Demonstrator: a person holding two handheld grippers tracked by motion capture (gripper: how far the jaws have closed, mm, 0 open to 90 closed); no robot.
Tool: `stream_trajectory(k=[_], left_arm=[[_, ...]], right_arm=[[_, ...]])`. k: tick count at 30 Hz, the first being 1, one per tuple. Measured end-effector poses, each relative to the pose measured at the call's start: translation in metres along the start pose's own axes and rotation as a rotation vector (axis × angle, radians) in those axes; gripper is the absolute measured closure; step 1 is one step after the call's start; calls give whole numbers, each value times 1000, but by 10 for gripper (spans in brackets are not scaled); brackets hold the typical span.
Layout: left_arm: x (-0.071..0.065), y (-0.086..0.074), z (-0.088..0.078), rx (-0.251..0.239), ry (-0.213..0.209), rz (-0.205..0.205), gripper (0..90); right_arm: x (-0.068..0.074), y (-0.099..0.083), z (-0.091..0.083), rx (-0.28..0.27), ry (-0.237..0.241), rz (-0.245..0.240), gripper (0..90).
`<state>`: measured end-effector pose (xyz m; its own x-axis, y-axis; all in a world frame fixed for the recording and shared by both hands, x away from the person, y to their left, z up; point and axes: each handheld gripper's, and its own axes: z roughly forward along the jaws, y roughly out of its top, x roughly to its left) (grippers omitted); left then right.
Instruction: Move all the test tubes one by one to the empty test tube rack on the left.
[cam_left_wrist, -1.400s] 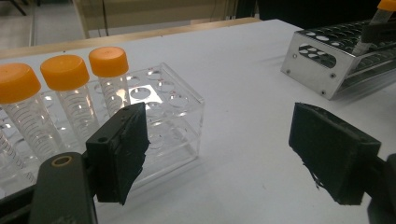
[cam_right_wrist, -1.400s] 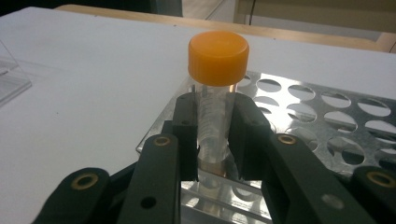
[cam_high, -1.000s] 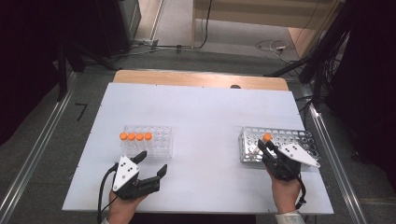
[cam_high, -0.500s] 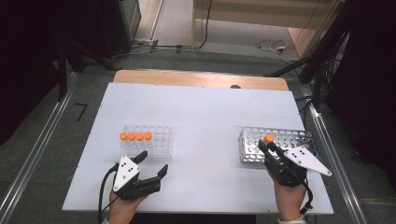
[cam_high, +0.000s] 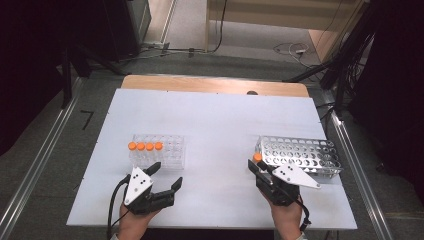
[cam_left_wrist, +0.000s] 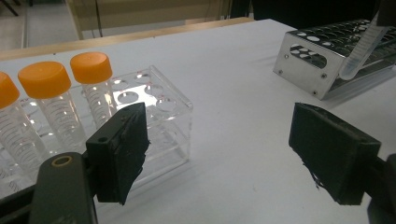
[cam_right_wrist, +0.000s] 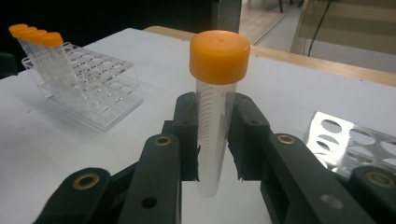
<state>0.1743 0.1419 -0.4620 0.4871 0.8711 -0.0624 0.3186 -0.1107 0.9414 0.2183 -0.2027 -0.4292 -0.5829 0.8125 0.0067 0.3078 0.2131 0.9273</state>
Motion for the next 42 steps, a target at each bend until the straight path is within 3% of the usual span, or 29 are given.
stream_trajectory(k=[17, 32, 38, 42], left_arm=[[-12, 5, 6, -4, -33, 16, 207], [-37, 28, 21, -10, -118, 54, 244], [-47, 38, 26, -19, -152, 70, 338], [-49, 39, 29, -19, -170, 77, 450]], right_arm=[[27, -11, 24, 53, 68, -38, 719], [59, -14, 46, 92, 150, -85, 719], [72, -15, 53, 101, 185, -105, 718], [80, -14, 54, 98, 209, -112, 719]])
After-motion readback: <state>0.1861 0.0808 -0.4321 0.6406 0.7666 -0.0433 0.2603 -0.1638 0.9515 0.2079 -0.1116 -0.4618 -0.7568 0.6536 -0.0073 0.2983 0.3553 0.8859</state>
